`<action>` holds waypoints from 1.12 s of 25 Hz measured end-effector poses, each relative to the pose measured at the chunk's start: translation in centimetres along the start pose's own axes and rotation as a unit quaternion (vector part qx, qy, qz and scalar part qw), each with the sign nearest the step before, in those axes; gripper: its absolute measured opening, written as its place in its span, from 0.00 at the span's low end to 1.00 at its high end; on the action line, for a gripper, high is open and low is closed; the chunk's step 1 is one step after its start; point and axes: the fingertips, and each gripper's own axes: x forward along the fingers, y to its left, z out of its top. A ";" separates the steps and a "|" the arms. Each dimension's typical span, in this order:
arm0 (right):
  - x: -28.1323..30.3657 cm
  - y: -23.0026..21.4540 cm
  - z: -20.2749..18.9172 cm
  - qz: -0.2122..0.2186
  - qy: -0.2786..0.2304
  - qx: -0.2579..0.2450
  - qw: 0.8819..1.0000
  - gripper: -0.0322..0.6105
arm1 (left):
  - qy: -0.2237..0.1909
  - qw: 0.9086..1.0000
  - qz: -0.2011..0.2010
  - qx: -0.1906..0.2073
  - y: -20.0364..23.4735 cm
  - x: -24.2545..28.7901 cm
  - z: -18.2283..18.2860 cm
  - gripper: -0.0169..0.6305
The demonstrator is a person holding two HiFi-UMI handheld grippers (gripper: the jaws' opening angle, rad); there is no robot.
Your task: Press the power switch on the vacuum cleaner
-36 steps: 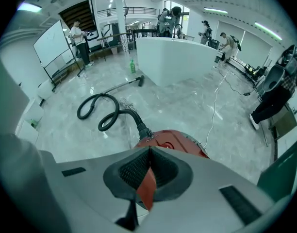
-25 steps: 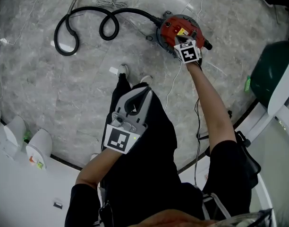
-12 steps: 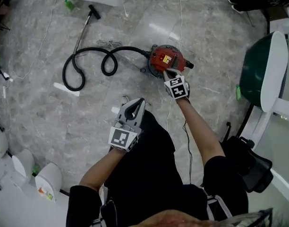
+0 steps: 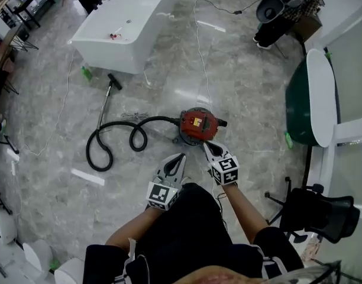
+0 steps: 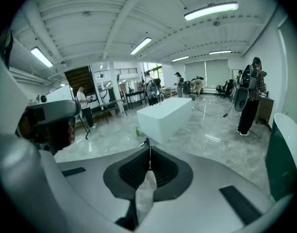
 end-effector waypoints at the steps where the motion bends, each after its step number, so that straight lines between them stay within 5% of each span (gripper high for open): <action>1: -1.4 0.2 0.8 -0.003 -0.023 0.007 1.000 0.08 | -0.006 1.000 -0.002 0.009 -0.5 0.2 0.9 0.06; 7: -8.9 1.9 7.0 -0.047 -0.174 0.028 0.983 0.08 | -0.040 0.997 -0.035 0.052 -3.3 0.6 4.2 0.06; 13: -12.9 4.6 11.9 -0.059 -0.267 0.003 0.962 0.08 | -0.073 0.993 -0.064 0.062 -3.8 0.7 6.3 0.06; 20: -14.7 5.1 14.0 -0.084 -0.304 -0.027 0.949 0.08 | -0.096 0.991 -0.070 0.062 -3.5 0.8 8.6 0.06; 28: -14.3 5.7 14.4 -0.092 -0.308 -0.032 0.947 0.08 | -0.100 0.989 -0.083 0.070 -4.8 0.9 8.3 0.06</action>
